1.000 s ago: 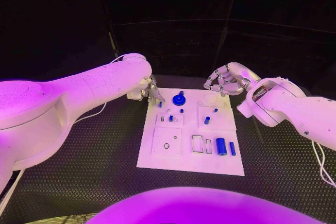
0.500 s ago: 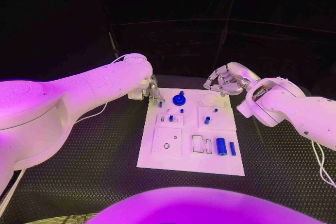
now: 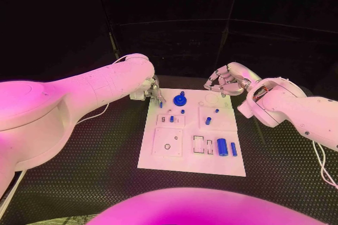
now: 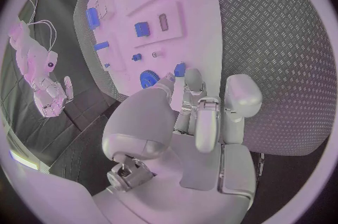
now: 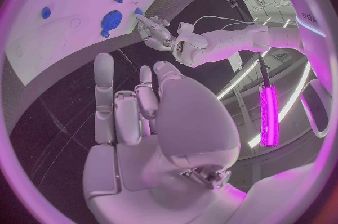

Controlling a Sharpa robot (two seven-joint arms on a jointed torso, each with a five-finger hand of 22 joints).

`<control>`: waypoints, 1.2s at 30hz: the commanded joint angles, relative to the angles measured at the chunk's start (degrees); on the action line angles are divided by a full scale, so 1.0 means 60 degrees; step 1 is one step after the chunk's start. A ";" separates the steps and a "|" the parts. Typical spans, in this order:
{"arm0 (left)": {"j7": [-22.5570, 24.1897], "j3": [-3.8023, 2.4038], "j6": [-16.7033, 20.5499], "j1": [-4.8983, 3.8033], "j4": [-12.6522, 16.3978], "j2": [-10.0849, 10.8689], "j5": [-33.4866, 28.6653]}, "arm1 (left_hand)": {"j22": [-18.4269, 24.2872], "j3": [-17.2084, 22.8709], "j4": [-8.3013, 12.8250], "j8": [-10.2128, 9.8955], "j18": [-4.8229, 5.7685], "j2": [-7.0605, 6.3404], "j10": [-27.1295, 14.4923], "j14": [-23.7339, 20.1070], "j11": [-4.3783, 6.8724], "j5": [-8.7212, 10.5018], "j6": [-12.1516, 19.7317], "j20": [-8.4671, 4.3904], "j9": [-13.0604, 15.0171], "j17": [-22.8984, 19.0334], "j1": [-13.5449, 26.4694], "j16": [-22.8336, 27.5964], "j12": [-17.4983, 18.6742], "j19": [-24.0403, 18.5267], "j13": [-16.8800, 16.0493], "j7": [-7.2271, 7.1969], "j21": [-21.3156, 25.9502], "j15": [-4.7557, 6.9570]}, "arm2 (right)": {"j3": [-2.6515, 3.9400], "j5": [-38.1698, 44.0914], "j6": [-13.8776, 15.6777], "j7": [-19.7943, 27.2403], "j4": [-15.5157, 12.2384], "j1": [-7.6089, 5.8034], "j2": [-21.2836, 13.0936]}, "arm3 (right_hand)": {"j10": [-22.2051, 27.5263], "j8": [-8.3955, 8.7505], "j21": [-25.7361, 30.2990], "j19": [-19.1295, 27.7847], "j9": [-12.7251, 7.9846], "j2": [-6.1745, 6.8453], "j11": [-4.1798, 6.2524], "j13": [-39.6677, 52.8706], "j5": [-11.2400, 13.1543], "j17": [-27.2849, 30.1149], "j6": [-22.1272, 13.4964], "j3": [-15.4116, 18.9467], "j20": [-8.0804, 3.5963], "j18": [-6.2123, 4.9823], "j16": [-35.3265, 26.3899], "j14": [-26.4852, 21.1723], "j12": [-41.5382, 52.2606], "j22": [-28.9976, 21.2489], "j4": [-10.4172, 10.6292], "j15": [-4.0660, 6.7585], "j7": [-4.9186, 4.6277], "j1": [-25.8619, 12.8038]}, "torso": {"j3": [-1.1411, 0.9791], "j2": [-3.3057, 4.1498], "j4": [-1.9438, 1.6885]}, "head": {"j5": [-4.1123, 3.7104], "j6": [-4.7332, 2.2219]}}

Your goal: Assemble the parts on the task board

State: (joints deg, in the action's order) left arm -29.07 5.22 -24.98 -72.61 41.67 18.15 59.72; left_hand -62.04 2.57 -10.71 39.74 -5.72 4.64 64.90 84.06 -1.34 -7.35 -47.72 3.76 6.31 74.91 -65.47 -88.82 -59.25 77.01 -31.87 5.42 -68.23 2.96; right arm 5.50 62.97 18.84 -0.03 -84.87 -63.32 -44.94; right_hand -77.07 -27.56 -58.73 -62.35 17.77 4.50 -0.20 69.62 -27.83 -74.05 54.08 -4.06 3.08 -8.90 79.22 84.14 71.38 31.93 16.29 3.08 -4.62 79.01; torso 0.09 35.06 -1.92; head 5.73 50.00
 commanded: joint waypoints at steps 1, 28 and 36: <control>0.0085 -0.0008 -0.0063 -0.0015 0.0010 -0.0020 0.0033 | -0.0017 0.0003 0.0077 -0.0041 -0.0073 -0.0035 -0.0037 0.0904 0.0025 -0.0045 -0.0020 0.0004 -0.0009 0.2212 -0.0095 -0.0047 -0.0041 0.0054 -0.0005 0.0030 -0.0065 -0.0080 | 0.0005 -0.0015 -0.0041 0.0059 -0.0007 -0.0018 0.0011 | 0.0048 -0.0060 0.0042 0.0053 0.0010 -0.0002 0.0002 -0.0003 -0.0049 -0.0010 -0.0063 -0.0056 -0.0001 -0.0176 -0.0057 0.0421 -0.0049 0.0009 0.0006 0.0062 0.0003 0.0066 | 0.0005 0.0002 -0.0002 | -0.0001 -0.0001; 0.0063 -0.0008 -0.0227 -0.0010 -0.0033 -0.0061 -0.0004 | -0.0048 -0.0162 0.0042 -0.0051 -0.0066 -0.0168 -0.0011 0.0911 0.0013 -0.0009 -0.0060 0.0012 -0.0030 0.2236 0.0037 -0.0059 -0.0065 0.0067 -0.0009 0.0039 -0.0081 -0.0089 | 0.0005 -0.0015 -0.0058 0.0064 0.0009 -0.0017 0.0034 | 0.0048 -0.0060 0.0042 0.0053 0.0010 -0.0002 0.0002 -0.0003 -0.0049 -0.0010 -0.0063 -0.0056 -0.0001 -0.0176 -0.0057 0.0421 -0.0049 0.0009 0.0006 0.0062 0.0003 0.0066 | 0.0001 -0.0002 -0.0002 | -0.0013 -0.0001; 0.0069 -0.0007 -0.0265 0.0009 -0.0056 -0.0083 -0.0005 | -0.0063 -0.0201 0.0030 -0.0053 -0.0063 -0.0191 -0.0003 0.0915 0.0013 -0.0007 -0.0067 0.0013 -0.0034 0.2252 0.0067 -0.0067 -0.0074 0.0073 -0.0017 0.0038 -0.0091 -0.0089 | 0.0005 -0.0015 -0.0067 0.0067 0.0013 -0.0017 0.0043 | 0.0048 -0.0060 0.0042 0.0053 0.0010 -0.0002 0.0002 -0.0003 -0.0049 -0.0010 -0.0063 -0.0056 -0.0001 -0.0176 -0.0057 0.0421 -0.0049 0.0009 0.0006 0.0062 0.0003 0.0066 | 0.0000 0.0001 0.0007 | -0.0011 -0.0001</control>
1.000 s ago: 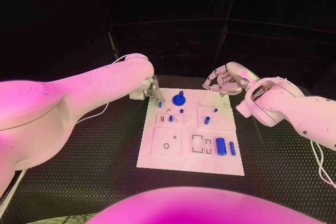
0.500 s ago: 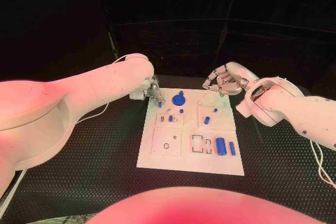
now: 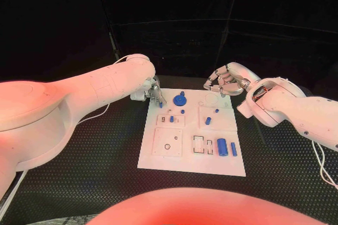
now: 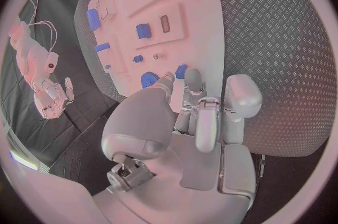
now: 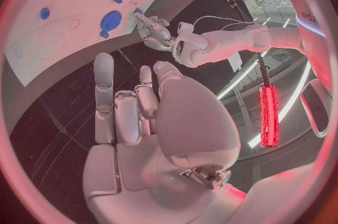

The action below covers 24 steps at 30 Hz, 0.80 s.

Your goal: Assemble the parts on the task board

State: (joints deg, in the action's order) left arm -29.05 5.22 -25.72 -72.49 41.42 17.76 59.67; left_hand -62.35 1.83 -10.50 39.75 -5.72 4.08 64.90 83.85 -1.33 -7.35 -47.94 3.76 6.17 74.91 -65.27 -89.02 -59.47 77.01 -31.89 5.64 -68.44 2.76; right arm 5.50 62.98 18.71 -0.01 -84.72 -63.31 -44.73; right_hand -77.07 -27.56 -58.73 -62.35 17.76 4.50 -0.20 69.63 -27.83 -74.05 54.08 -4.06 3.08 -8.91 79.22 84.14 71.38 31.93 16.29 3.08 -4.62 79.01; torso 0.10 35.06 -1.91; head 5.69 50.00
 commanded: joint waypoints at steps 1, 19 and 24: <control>0.0063 -0.0007 -0.0148 -0.0008 -0.0016 -0.0020 0.0004 | -0.0010 -0.0082 -0.0006 -0.0053 -0.0064 -0.0099 -0.0003 0.0950 0.0013 -0.0007 -0.0031 0.0013 -0.0012 0.2251 0.0035 -0.0033 -0.0037 0.0072 -0.0013 0.0001 -0.0054 -0.0055 | 0.0005 -0.0016 -0.0048 0.0064 -0.0012 -0.0017 0.0006 | 0.0047 -0.0062 0.0044 0.0055 0.0013 -0.0003 0.0002 -0.0002 -0.0050 -0.0011 -0.0064 -0.0061 -0.0001 -0.0176 -0.0056 0.0421 -0.0046 0.0007 0.0006 0.0062 0.0003 0.0069 | -0.0001 0.0005 0.0004 | -0.0005 -0.0001; 0.0167 -0.0008 0.0109 0.0024 -0.0030 -0.0021 -0.0073 | -0.0096 0.0557 0.0587 -0.0111 -0.0054 0.0521 0.0029 0.0969 0.0078 -0.0026 -0.0048 -0.0028 -0.0071 0.2315 -0.0795 -0.0066 -0.0039 0.0116 -0.0005 -0.0061 -0.0106 -0.0003 | 0.0005 -0.0016 -0.0059 0.0068 -0.0006 -0.0017 0.0004 | 0.0040 -0.0068 0.0049 0.0059 0.0018 -0.0009 0.0002 0.0009 -0.0057 -0.0016 -0.0066 -0.0077 -0.0001 -0.0177 -0.0054 0.0421 -0.0035 0.0002 0.0005 0.0063 0.0003 0.0080 | 0.0001 -0.0001 -0.0001 | -0.0029 -0.0001; 0.0283 -0.0008 0.0185 0.0033 -0.0005 -0.0014 -0.0184 | -0.0129 0.1034 0.0972 -0.0092 -0.0050 0.0724 0.0037 0.0978 0.0114 0.0053 -0.0067 -0.0055 -0.0075 0.2347 -0.1145 -0.0082 -0.0010 0.0131 0.0019 -0.0100 -0.0122 0.0026 | 0.0005 -0.0016 -0.0073 0.0070 0.0000 -0.0017 0.0008 | 0.0033 -0.0072 0.0040 0.0051 0.0020 -0.0012 0.0002 0.0017 -0.0059 -0.0021 -0.0063 -0.0083 -0.0001 -0.0175 -0.0051 0.0423 -0.0027 0.0019 0.0007 0.0063 0.0004 0.0082 | 0.0001 0.0000 -0.0006 | -0.0022 -0.0001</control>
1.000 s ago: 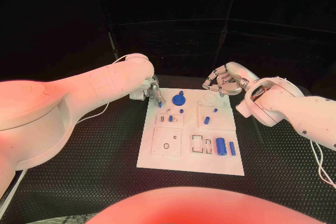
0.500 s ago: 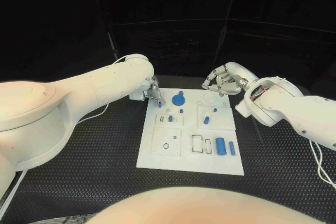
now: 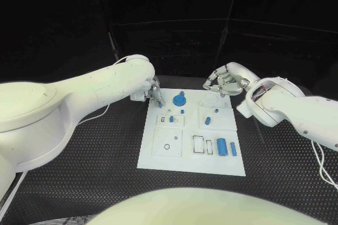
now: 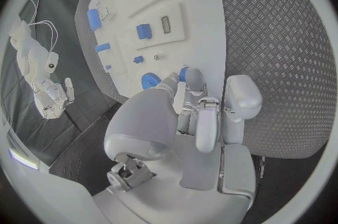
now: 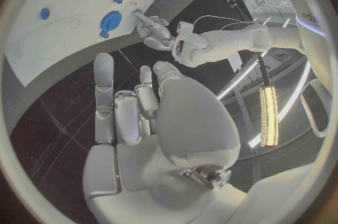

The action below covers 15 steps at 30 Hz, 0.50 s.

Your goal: Assemble the parts on the task board

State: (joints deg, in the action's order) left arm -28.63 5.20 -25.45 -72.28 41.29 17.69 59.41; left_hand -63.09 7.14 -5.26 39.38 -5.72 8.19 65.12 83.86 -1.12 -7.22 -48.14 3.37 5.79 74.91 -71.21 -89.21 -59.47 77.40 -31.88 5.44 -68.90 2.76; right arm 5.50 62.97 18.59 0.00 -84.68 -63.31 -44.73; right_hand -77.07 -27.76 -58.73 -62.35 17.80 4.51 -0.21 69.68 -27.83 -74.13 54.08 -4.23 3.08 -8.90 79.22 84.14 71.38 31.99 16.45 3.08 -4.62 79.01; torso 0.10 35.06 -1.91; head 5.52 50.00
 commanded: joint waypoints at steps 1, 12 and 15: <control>0.0244 -0.0004 0.0160 0.0000 0.0019 -0.0001 -0.0196 | -0.0016 0.0372 0.0280 -0.0010 -0.0049 0.0077 -0.0015 0.0979 0.0091 0.0035 -0.0030 -0.0002 0.0002 0.2348 -0.0297 -0.0052 0.0019 0.0068 0.0045 -0.0079 -0.0050 0.0038 | 0.0005 -0.0016 -0.0057 0.0068 -0.0005 -0.0018 0.0009 | 0.0033 -0.0039 0.0040 0.0051 0.0012 -0.0012 0.0003 0.0009 -0.0059 -0.0008 -0.0063 -0.0056 -0.0001 -0.0175 -0.0051 0.0422 -0.0027 0.0009 -0.0021 0.0063 0.0004 0.0082 | -0.0001 -0.0005 -0.0006 | 0.0011 -0.0001; 0.0352 -0.0003 0.0615 0.0009 0.0305 0.0231 -0.0849 | -0.0035 0.2309 0.1132 0.0556 -0.0050 -0.0202 -0.0015 0.0973 0.0136 0.0071 0.0065 -0.0030 0.0335 0.2326 0.0059 -0.0041 0.0251 0.0055 0.0331 -0.0110 -0.0018 0.0051 | 0.0005 -0.0016 -0.0088 0.0037 0.0021 -0.0018 0.0000 | 0.0024 -0.0042 0.0043 0.0054 0.0014 -0.0013 0.0003 0.0021 -0.0059 -0.0012 -0.0061 -0.0058 -0.0001 -0.0176 -0.0048 0.0423 -0.0015 0.0003 -0.0021 0.0064 0.0005 0.0083 | -0.0007 -0.0009 -0.0015 | 0.0030 -0.0001; 0.0358 -0.0003 0.0875 0.0006 0.0512 0.0398 -0.0978 | -0.0058 0.2580 0.1195 0.0644 -0.0050 -0.0260 0.0013 0.0973 0.0141 0.0071 0.0088 -0.0037 0.0385 0.2326 0.0192 -0.0041 0.0248 0.0066 0.0339 -0.0119 -0.0030 0.0046 | 0.0005 -0.0016 -0.0092 0.0025 0.0027 -0.0018 -0.0007 | 0.0024 -0.0042 0.0043 0.0054 0.0014 -0.0013 0.0003 0.0021 -0.0059 -0.0012 -0.0061 -0.0058 -0.0001 -0.0176 -0.0048 0.0423 -0.0015 0.0003 -0.0021 0.0064 0.0005 0.0083 | -0.0010 -0.0011 -0.0024 | 0.0006 -0.0001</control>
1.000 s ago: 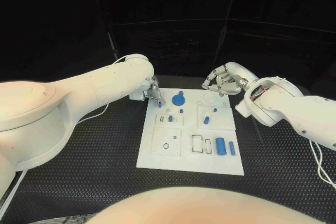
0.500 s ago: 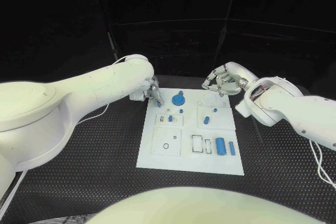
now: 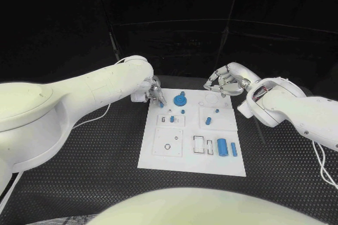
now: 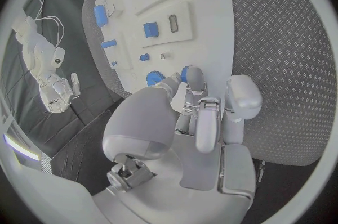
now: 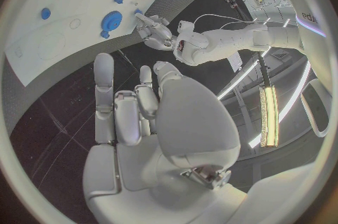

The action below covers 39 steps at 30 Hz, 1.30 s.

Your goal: Assemble the parts on the task board

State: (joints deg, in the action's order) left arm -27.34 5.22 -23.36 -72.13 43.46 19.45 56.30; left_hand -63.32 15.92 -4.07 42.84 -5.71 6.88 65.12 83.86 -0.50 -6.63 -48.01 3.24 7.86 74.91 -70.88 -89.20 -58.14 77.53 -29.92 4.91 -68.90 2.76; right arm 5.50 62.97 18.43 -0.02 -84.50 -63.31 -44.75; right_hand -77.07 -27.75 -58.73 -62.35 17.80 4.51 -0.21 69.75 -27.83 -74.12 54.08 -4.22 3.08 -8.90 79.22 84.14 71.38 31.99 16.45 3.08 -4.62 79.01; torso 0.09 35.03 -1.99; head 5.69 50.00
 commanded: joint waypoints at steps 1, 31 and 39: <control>0.0150 -0.0005 0.0660 -0.0022 0.0253 0.0185 -0.0496 | -0.0015 0.1205 0.1017 0.0095 -0.0044 -0.0065 0.0016 0.0972 0.0043 -0.0027 0.0073 -0.0004 0.0055 0.2320 0.0180 -0.0040 0.0031 0.0043 0.0026 -0.0026 -0.0024 0.0062 | 0.0005 -0.0015 -0.0065 0.0020 0.0001 -0.0018 -0.0007 | 0.0024 -0.0043 0.0043 0.0054 0.0015 -0.0014 0.0003 0.0009 -0.0060 -0.0013 -0.0061 -0.0059 -0.0001 -0.0176 -0.0048 0.0423 -0.0015 0.0004 -0.0020 0.0064 0.0005 0.0083 | -0.0001 -0.0003 -0.0009 | -0.0024 -0.0001; 0.0174 0.0490 0.4579 0.0190 0.5164 0.3129 -0.1239 | -0.0305 0.2619 0.1153 0.0577 0.0009 -0.0602 0.0361 0.0961 0.0135 0.0001 0.0013 -0.0080 0.0285 0.2250 0.0887 -0.0005 -0.0020 0.0236 0.0023 -0.0152 -0.0224 0.0145 | -0.0012 -0.0033 -0.0112 0.0022 0.0137 -0.0015 -0.0035 | 0.0021 -0.0052 0.0048 0.0059 0.0020 -0.0028 0.0005 0.0008 -0.0063 -0.0006 -0.0052 -0.0071 -0.0001 -0.0177 -0.0054 0.0422 -0.0013 -0.0003 -0.0012 0.0065 0.0007 0.0079 | 0.0009 -0.0022 -0.0035 | 0.0139 -0.0001; 0.0015 0.0728 0.4595 0.0314 0.5405 0.3188 -0.0841 | -0.0337 0.2703 0.1155 0.0594 0.0016 -0.0633 0.0400 0.0964 0.0140 0.0001 0.0009 -0.0086 0.0291 0.2263 0.0919 -0.0012 -0.0039 0.0255 -0.0014 -0.0156 -0.0248 0.0151 | -0.0027 -0.0033 -0.0146 0.0020 0.0161 -0.0013 -0.0025 | 0.0021 -0.0052 0.0048 0.0059 0.0020 -0.0028 0.0005 0.0008 -0.0063 -0.0006 -0.0052 -0.0071 -0.0001 -0.0177 -0.0054 0.0422 -0.0013 -0.0003 -0.0012 0.0065 0.0007 0.0079 | 0.0005 -0.0016 -0.0024 | 0.0145 -0.0001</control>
State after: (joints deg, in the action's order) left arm -26.80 9.57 2.60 -70.21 75.63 38.55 50.28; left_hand -65.30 26.27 -2.85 46.02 -5.72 3.11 67.08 84.05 0.21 -6.46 -47.91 2.63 9.70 74.91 -65.29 -89.19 -58.14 78.69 -29.97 4.60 -70.07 3.38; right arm 5.34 62.93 18.02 -0.10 -83.49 -63.30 -44.95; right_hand -77.07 -27.74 -58.73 -62.35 17.84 4.51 -0.20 69.74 -27.83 -74.11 54.08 -4.37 3.08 -8.90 79.22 84.14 71.38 31.98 16.30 3.08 -4.62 79.01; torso 0.13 34.92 -2.16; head 6.51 50.00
